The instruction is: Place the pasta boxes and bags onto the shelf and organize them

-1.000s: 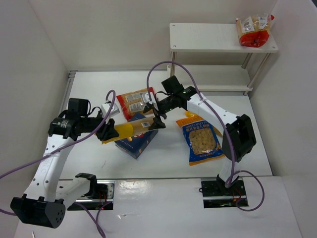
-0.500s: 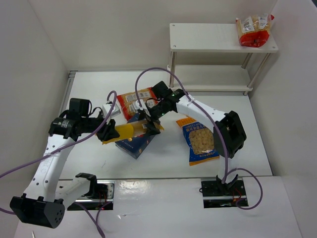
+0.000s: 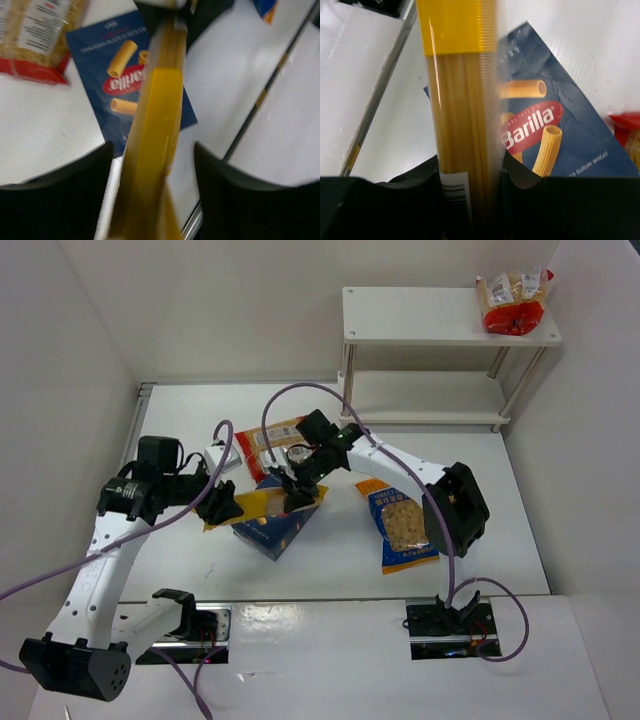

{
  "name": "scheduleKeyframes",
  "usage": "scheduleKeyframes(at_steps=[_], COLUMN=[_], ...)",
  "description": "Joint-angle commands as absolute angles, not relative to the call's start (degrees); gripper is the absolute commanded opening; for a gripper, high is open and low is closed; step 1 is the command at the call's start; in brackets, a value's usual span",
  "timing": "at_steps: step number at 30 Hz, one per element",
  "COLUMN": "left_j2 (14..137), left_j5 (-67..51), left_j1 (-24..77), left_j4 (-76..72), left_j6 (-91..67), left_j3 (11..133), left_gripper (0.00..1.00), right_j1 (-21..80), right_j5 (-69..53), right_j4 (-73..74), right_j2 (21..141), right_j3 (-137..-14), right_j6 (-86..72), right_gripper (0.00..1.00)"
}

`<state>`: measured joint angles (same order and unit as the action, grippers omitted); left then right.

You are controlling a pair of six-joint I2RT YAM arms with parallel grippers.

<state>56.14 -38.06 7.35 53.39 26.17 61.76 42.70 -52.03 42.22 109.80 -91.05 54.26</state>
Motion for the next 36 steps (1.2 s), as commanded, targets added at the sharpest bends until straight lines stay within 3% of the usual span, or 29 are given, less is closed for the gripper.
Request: scheduleKeyframes(at_steps=[1,4,11,22,36], left_j2=[52.65,51.25,50.1,47.81,48.86], left_j5=[-37.28,-33.23,-23.31,2.44,5.45], left_j1=[7.65,7.65,7.03,4.92,2.2], left_j4=[42.73,40.45,35.25,28.83,28.3], left_j6=[21.37,19.26,13.63,4.39,2.55], left_j3=[62.94,61.53,59.86,55.55,53.61], left_gripper=[0.77,1.0,1.0,1.0,1.0], right_j1=[43.77,43.16,41.4,28.85,11.0], right_j5=[-47.31,-45.97,-44.65,-34.04,-17.84], right_j4=[37.27,32.97,28.92,22.32,25.03], right_j2=[104.96,100.74,94.85,80.25,63.03], right_j3=[-90.19,-85.26,-80.25,-71.81,-61.17], right_j6=[48.69,44.83,40.35,29.11,18.98], right_gripper=[0.0,0.0,0.0,0.0,0.0])
